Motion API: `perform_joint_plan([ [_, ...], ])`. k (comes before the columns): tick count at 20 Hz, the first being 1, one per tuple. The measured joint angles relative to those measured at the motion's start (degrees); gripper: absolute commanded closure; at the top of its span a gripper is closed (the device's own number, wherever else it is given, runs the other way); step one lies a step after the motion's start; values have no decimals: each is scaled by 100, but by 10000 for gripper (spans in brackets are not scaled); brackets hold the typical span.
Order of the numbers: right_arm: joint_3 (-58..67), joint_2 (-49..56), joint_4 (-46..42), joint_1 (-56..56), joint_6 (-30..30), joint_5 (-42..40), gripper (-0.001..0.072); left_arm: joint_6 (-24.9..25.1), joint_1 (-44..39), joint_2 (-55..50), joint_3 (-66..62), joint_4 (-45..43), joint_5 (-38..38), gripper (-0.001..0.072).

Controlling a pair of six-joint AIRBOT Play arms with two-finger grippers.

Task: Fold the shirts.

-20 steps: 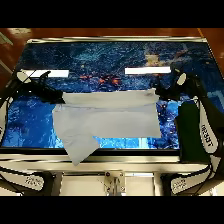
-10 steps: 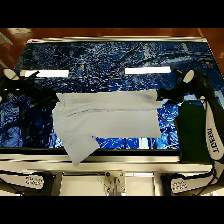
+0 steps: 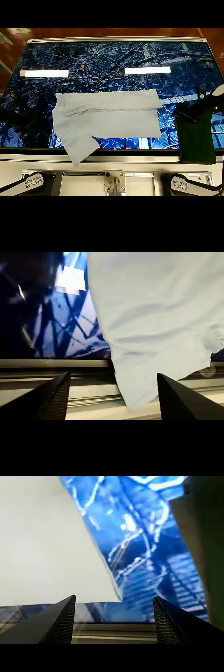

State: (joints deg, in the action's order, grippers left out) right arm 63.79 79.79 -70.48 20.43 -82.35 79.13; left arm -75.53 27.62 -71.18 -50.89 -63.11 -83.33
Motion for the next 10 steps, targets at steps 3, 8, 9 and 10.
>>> perform_joint_plan([
  [3,-341,-92,378,39,133,-225,111,245,24,188,1078,529,487,91],
  [8,-507,-138,667,42,208,-455,111,422,-352,273,2009,927,1292,108],
  [9,-518,-142,697,42,208,-498,111,439,-444,275,2076,953,1412,108],
  [10,-527,-142,710,44,208,-514,111,455,-538,275,2129,990,1523,108],
])
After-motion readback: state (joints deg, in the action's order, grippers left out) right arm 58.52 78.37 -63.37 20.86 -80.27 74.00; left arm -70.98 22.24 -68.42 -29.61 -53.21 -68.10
